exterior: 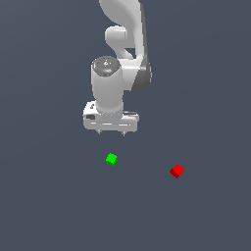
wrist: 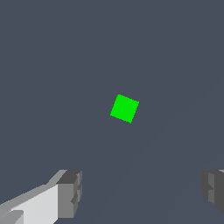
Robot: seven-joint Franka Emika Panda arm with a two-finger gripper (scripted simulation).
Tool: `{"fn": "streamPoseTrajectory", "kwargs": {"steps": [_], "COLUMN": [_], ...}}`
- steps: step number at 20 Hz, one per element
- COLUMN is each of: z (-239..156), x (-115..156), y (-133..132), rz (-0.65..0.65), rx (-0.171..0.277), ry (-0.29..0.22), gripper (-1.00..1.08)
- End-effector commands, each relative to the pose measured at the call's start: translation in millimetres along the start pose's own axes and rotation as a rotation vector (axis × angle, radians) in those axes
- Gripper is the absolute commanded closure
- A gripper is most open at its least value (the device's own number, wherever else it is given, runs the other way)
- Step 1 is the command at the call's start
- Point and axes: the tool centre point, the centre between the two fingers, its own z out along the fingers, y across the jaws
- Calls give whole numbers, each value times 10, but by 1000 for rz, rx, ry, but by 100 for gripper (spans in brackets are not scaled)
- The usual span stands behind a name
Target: Stack the red cube on top of the green cube.
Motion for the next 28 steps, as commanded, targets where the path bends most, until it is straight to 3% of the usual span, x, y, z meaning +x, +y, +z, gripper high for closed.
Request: {"fn": "streamPoseTrajectory", "kwargs": {"steps": [1,8,14,28], "z": [0,45,151,563], "x": [0,85,278,815], "y": [0,-113,-400,-1706], "rz": [0,-32,-111,-436], "rx": [0,2,7,24], "ry": [0,0,1,3], "gripper": [-92,-92,-92,-92]}}
